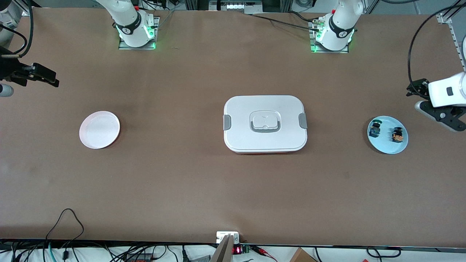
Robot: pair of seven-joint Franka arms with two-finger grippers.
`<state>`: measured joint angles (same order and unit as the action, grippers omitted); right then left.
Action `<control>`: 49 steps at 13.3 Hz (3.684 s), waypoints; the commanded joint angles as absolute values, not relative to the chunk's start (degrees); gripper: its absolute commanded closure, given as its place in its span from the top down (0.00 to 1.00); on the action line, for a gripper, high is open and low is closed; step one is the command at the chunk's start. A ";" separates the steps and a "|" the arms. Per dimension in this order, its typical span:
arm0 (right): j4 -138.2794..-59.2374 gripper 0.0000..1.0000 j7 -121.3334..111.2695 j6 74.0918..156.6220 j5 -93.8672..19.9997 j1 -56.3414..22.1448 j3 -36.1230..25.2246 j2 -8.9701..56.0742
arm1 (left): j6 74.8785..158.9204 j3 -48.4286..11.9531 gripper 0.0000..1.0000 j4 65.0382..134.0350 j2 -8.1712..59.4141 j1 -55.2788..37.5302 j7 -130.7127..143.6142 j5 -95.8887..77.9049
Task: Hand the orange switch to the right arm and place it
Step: 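Move the left gripper down toward the switches on the blue plate, then grasp the orange-board switch with the left gripper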
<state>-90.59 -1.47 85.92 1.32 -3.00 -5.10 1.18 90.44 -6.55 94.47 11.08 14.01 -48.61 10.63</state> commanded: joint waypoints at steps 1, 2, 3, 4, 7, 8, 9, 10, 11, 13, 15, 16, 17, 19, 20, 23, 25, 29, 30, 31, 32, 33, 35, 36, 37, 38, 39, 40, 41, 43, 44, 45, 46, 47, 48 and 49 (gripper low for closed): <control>-89.91 1.00 -1.32 84.90 0.79 -2.55 -4.75 0.88 | 96.91 -6.86 1.00 97.10 13.35 18.27 -64.63 11.78; -89.91 1.00 -1.32 84.90 0.79 -2.55 -4.75 0.88 | 99.47 -6.86 1.00 98.86 14.06 19.24 -69.56 12.04; -89.91 1.00 -1.32 84.90 0.79 -2.55 -4.75 0.88 | 102.28 -6.94 1.00 101.14 14.58 21.25 -73.87 12.13; -89.91 1.00 -1.32 84.90 0.79 -2.55 -4.75 0.88 | 106.74 -7.03 1.00 103.95 15.02 23.18 -79.14 12.04; -89.91 1.00 -1.32 84.90 0.79 -2.55 -4.75 0.88 | 115.82 -7.03 1.00 106.08 18.96 24.70 -92.68 11.61; -89.91 1.00 -1.32 84.90 0.79 -2.55 -4.75 0.88 | 117.93 -7.12 1.00 106.17 20.64 25.48 -97.07 11.25; -89.91 1.00 -1.32 84.90 0.79 -2.55 -4.75 0.88 | 119.25 -7.47 1.00 106.26 22.22 26.62 -100.69 11.25; -89.91 1.00 -1.32 84.90 0.79 -2.55 -4.75 0.88 | 120.40 -7.56 1.00 106.17 24.06 27.76 -104.72 10.81; -89.91 1.00 -1.32 84.90 0.79 -2.55 -4.75 0.88 | 121.19 -7.82 1.00 106.00 26.26 29.77 -108.59 8.81; -89.91 1.00 -1.32 84.82 0.79 -2.55 -4.75 0.88 | 125.13 -7.82 1.00 106.00 30.04 31.02 -117.72 5.29; -89.91 1.00 -1.32 84.90 0.79 -2.64 -4.75 0.88 | 127.08 -7.82 1.00 106.00 31.81 32.43 -122.77 2.38; -89.91 1.00 -1.32 84.82 0.79 -2.64 -4.75 0.88 | 127.26 -7.82 1.00 106.00 31.82 32.43 -123.22 2.37; -89.91 1.00 -1.32 84.81 0.79 -2.64 -4.75 0.88 | 127.27 -7.82 1.00 106.08 31.90 32.43 -123.31 2.37; -89.91 1.00 -1.32 84.82 0.79 -2.64 -4.75 0.88 | 128.40 -7.91 1.00 105.91 33.22 32.43 -126.20 2.20; -89.91 1.00 -1.32 84.81 0.70 -2.64 -4.75 0.88 | 129.10 -7.91 1.00 106.00 33.74 32.43 -126.47 2.11; -89.91 1.00 -1.32 84.90 0.70 -2.64 -4.75 0.88 | 129.29 -8.96 1.00 105.91 33.93 32.61 -126.83 2.11; -89.91 1.00 -1.32 84.90 0.70 -2.64 -4.75 0.97 | 129.37 -8.96 1.00 105.82 34.62 32.87 -126.91 2.11; -89.91 1.00 -1.32 85.34 0.70 -2.64 -4.75 0.97 | 130.52 -10.02 0.99 105.56 35.51 33.83 -129.20 2.11; -89.91 1.00 -1.32 85.25 0.70 -2.64 -4.75 0.97 | 130.52 -10.02 0.99 105.56 35.42 33.92 -129.29 2.11; -89.91 1.00 -1.32 85.34 0.70 -2.64 -4.75 0.97 | 130.52 -10.11 0.97 105.56 35.51 33.93 -129.29 2.11; -89.91 1.00 -1.32 85.43 0.79 -2.64 -4.75 0.97 | 130.52 -10.19 0.92 105.47 35.51 33.93 -129.29 2.11; -89.91 1.00 -1.41 85.34 0.88 -2.64 -4.75 0.97 | 130.52 -10.28 0.81 105.38 35.86 33.93 -130.42 2.11; -89.91 1.00 -1.41 85.43 0.79 -2.37 -4.75 1.05 | 130.52 -10.20 0.55 105.12 36.39 33.93 -132.79 -1.03; -89.91 1.00 -1.41 85.34 0.88 -2.37 -4.75 1.05 | 130.52 -10.20 0.35 105.12 36.56 34.01 -132.98 -1.58; -89.91 1.00 -1.41 85.17 0.88 -2.37 -4.75 1.05 | 130.52 -10.20 0.18 105.12 36.56 33.93 -133.07 -1.49; -89.91 1.00 -1.58 85.34 0.88 -2.29 -4.83 1.05 | 130.52 -10.20 0.11 105.03 36.48 33.93 -133.07 -1.49; -89.91 1.00 -2.19 85.34 0.88 -2.29 -4.83 1.14 | 130.43 -10.20 0.04 105.03 36.39 33.93 -133.07 -1.49; -89.91 1.00 -2.20 85.34 0.70 -2.29 -4.83 1.06 | 130.17 -10.20 0.00 105.03 36.13 33.93 -133.07 -1.49; -89.91 1.00 -2.20 85.52 0.62 -2.29 -4.83 1.14 | 129.91 -10.20 0.00 105.03 35.86 33.93 -133.07 -1.49; -89.91 1.00 -2.11 85.69 0.70 -2.37 -4.83 2.10 | 129.64 -10.28 0.00 104.77 35.51 33.84 -132.98 -1.58; -89.91 1.00 -2.11 85.78 0.70 -2.55 -4.75 2.28 | 128.51 -10.28 0.00 103.98 35.25 33.92 -132.98 -1.58; -89.91 1.00 -2.11 86.22 0.70 -2.72 -4.75 2.55 | 125.97 -10.37 0.00 102.84 35.16 33.84 -133.07 -1.58; -89.91 1.00 -2.11 86.39 0.62 -2.72 -4.57 2.90 | 121.68 -10.98 0.00 100.92 34.98 33.84 -133.07 -1.67; -89.91 1.00 -2.11 86.92 0.53 -2.90 -4.57 3.42 | 117.03 -12.47 0.00 99.07 34.72 34.01 -133.07 -2.10; -89.91 1.00 -2.11 87.18 0.53 -2.90 -4.40 3.51 | 112.11 -12.83 0.00 96.79 34.72 34.27 -133.07 -4.11; -89.91 1.00 -2.11 87.19 0.53 -2.90 -4.39 3.60 | 107.01 -12.92 0.00 94.68 34.72 34.19 -133.15 -6.57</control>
